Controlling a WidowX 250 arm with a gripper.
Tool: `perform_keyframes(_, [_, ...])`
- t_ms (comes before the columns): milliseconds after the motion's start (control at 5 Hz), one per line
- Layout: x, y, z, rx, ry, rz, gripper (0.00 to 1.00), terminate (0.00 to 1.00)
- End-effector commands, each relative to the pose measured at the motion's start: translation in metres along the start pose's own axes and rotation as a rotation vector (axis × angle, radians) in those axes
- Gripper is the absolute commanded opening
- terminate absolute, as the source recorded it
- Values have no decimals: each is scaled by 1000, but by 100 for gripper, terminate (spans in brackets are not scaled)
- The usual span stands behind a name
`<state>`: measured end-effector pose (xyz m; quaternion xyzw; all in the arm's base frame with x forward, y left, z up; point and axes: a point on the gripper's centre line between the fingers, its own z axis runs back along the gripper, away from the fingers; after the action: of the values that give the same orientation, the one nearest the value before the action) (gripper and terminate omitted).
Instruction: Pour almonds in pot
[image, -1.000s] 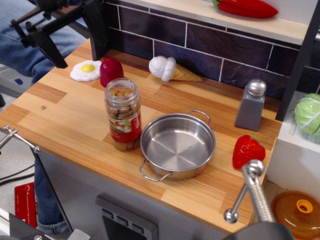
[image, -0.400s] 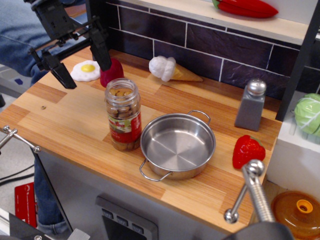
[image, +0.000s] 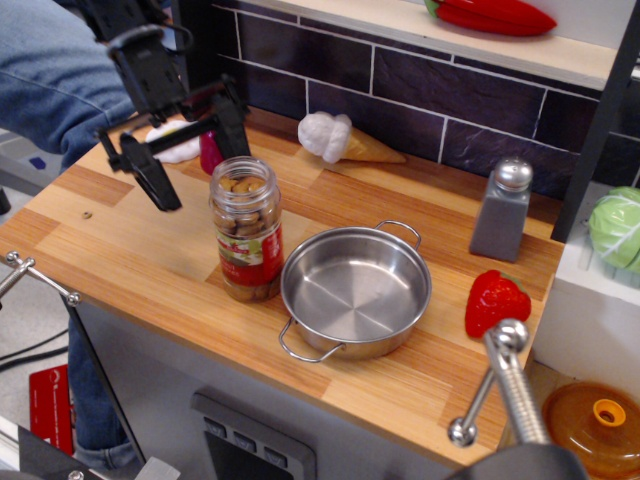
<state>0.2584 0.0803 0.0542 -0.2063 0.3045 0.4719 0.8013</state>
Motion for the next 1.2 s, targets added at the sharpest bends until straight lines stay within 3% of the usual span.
perform_keyframes(0, [-14,-2,-15,57,3,45,100,0])
perform_keyframes(800, [-27,-11,-36,140,74,157,100,0])
perform_keyframes(1000, [-24,-14,-28,125,52,172,0,0])
